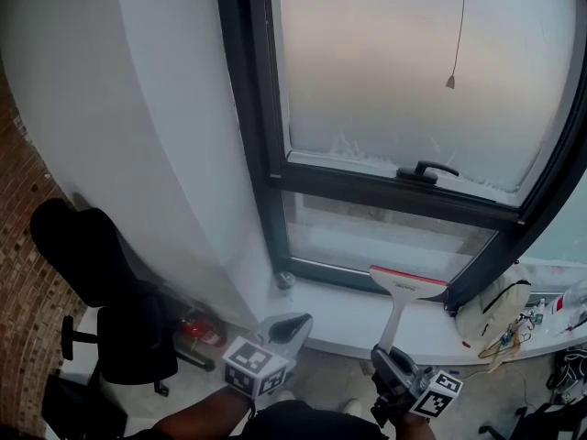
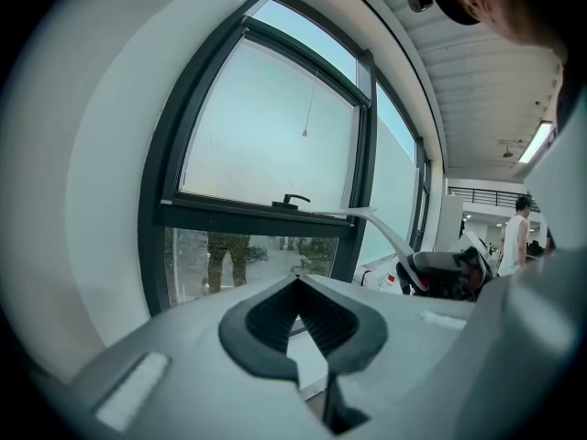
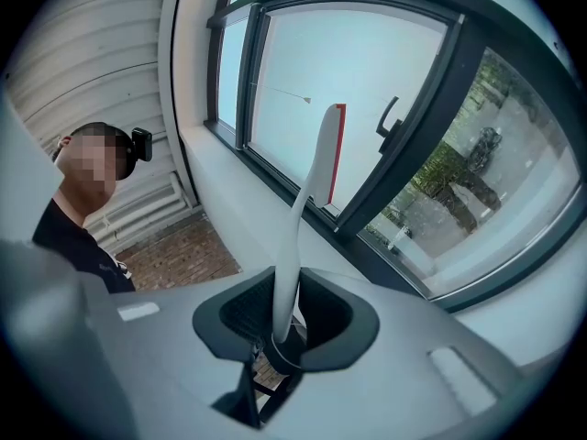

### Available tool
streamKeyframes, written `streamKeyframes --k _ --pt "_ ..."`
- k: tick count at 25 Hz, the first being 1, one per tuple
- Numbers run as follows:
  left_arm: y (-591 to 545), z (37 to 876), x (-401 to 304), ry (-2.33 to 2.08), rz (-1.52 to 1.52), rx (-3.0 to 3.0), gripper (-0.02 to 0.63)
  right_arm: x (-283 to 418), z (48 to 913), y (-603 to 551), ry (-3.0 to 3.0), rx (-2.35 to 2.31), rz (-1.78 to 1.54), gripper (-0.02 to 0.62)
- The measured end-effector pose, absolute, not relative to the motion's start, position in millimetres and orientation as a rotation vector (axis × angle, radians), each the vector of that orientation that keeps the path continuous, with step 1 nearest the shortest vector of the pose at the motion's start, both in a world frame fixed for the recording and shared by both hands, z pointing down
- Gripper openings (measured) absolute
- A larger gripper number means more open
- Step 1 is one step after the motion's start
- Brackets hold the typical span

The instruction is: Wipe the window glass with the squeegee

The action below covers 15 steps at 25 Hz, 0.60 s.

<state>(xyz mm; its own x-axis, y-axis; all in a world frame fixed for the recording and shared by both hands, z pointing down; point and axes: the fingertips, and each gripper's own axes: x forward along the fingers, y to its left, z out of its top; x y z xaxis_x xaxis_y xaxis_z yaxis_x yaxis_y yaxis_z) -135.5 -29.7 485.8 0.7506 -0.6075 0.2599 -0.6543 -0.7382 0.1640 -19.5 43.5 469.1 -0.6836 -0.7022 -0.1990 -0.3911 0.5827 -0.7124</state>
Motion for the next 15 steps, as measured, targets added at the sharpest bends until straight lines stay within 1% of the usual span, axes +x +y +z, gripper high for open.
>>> streamKeyframes --k 15 --pt "-34.2 485.9 -143.9 -0.978 0.278 2.721 0.001 -30.1 469.2 31.8 2.345 -0.901 -0.911 0.095"
